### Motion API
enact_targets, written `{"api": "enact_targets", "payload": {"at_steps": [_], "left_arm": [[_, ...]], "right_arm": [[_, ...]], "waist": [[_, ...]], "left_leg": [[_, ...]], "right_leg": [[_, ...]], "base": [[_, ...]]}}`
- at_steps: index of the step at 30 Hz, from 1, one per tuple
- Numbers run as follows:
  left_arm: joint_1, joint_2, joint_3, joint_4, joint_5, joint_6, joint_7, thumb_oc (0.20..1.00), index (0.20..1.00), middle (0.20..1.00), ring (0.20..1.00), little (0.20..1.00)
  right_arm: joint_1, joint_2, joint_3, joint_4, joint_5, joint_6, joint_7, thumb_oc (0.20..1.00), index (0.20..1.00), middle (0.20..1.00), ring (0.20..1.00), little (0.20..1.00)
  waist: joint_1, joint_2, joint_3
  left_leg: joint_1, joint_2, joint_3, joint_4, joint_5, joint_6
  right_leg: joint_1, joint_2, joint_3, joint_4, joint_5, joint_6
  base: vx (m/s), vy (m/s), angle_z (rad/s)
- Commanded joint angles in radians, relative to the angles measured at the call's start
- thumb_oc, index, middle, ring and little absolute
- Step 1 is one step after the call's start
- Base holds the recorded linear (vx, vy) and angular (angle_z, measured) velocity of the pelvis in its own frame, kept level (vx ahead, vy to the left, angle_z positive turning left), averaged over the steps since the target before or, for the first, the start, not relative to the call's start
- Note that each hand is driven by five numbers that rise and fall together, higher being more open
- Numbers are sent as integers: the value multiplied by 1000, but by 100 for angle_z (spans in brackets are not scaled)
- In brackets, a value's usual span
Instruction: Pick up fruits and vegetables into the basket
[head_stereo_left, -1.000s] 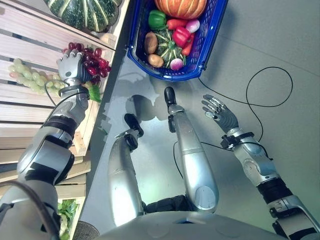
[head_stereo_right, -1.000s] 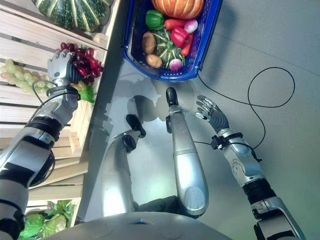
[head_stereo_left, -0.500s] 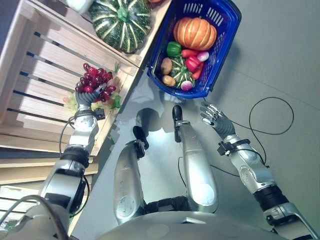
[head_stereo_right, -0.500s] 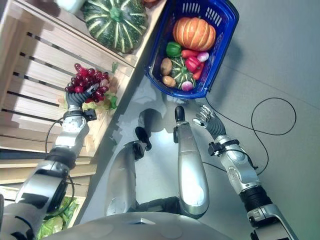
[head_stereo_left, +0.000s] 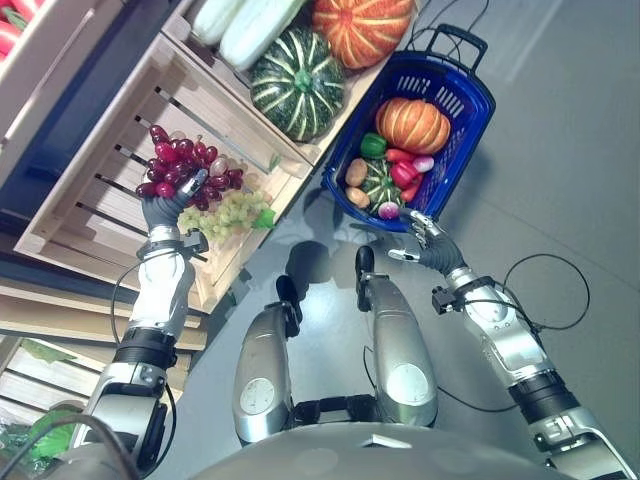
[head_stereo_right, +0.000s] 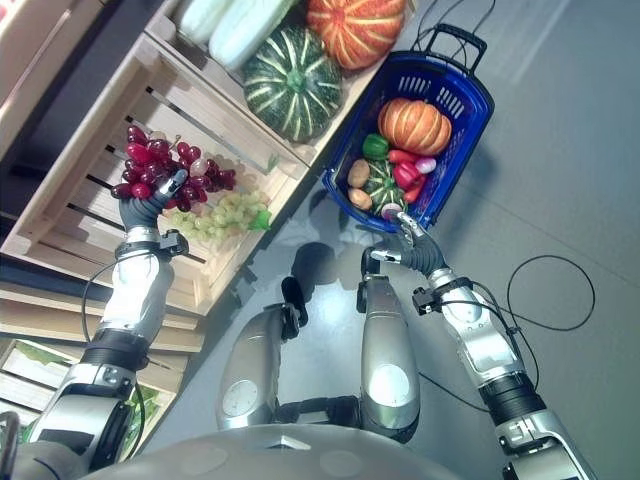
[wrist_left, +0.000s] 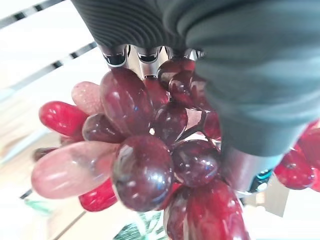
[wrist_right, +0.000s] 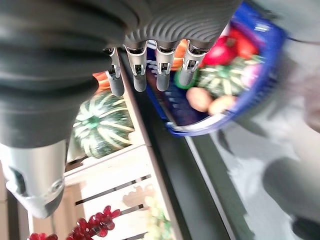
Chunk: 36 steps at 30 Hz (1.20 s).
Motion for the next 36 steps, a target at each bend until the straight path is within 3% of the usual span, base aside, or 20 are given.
{"api": "enact_targets", "payload": {"at_steps": [1,6,11,13,15,20,21,24,29,36], "left_arm": [[26,76,62,-87,39,-82,28,200,200,200,200,200],[58,56,72,-125,14,-55,-38,200,200,200,200,200],[86,65,77,-204,-55,3,-190,200,200,200,200,200],[86,70,73,-256,-59,38,-256,200,200,200,200,200],[79,66,50,-295,-46,73,-291,200,200,200,200,200],[58,45,11,-378,-58,144,-339,200,200,200,200,200],[51,32,1,-417,-59,182,-352,200,200,200,200,200],[28,15,-31,-481,-80,252,-375,200,200,200,200,200],[-16,-2,-84,-517,-68,296,-383,200,200,200,200,200],[-57,-23,-161,-566,-50,364,-373,200,200,200,200,200]], "right_arm": [[3,-11,18,-78,-11,-24,-1,1000,1000,1000,1000,1000],[-9,-11,20,-131,-74,-32,0,1000,1000,1000,1000,1000],[-45,-49,52,-224,-174,-61,132,1000,1000,1000,1000,1000],[-92,-70,67,-270,-78,-70,176,1000,1000,1000,1000,1000],[-147,-37,87,-305,-14,-58,203,1000,1000,1000,1000,1000],[-225,26,136,-358,40,-55,186,1000,1000,1000,1000,1000],[-248,51,151,-385,56,-44,187,1000,1000,1000,1000,1000],[-300,104,195,-430,84,6,150,1000,1000,1000,1000,1000],[-355,165,245,-438,61,20,34,1000,1000,1000,1000,1000],[-402,217,295,-414,65,104,-153,1000,1000,1000,1000,1000]], "waist": [[12,9,-114],[22,17,-149],[44,21,-188],[59,20,-204],[76,20,-225],[100,20,-256],[107,21,-267],[122,22,-288],[133,22,-302],[135,24,-314]], "left_leg": [[-10,-45,3,-30,48,37],[50,-51,-5,-56,41,38],[93,-54,-16,-86,39,37],[114,-53,-23,-101,38,36],[142,-52,-32,-124,37,35],[173,-53,-48,-142,26,33],[183,-53,-51,-147,24,33],[200,-54,-59,-153,18,31],[217,-55,-67,-157,8,30],[240,-54,-67,-168,1,32]], "right_leg": [[91,-48,3,-14,-51,78],[162,-61,-4,-51,-52,85],[224,-71,-13,-100,-42,97],[253,-76,-23,-122,-39,102],[290,-77,-35,-147,-38,107],[333,-80,-50,-176,-41,114],[345,-81,-54,-183,-41,115],[367,-84,-64,-195,-42,119],[388,-87,-72,-202,-46,123],[406,-90,-75,-216,-44,127]], "base": [[88,32,2],[90,34,1],[67,-3,6],[96,-48,8],[113,-57,9],[57,-33,15],[63,-25,15],[54,-25,16],[20,-15,8],[1,2,8]]}}
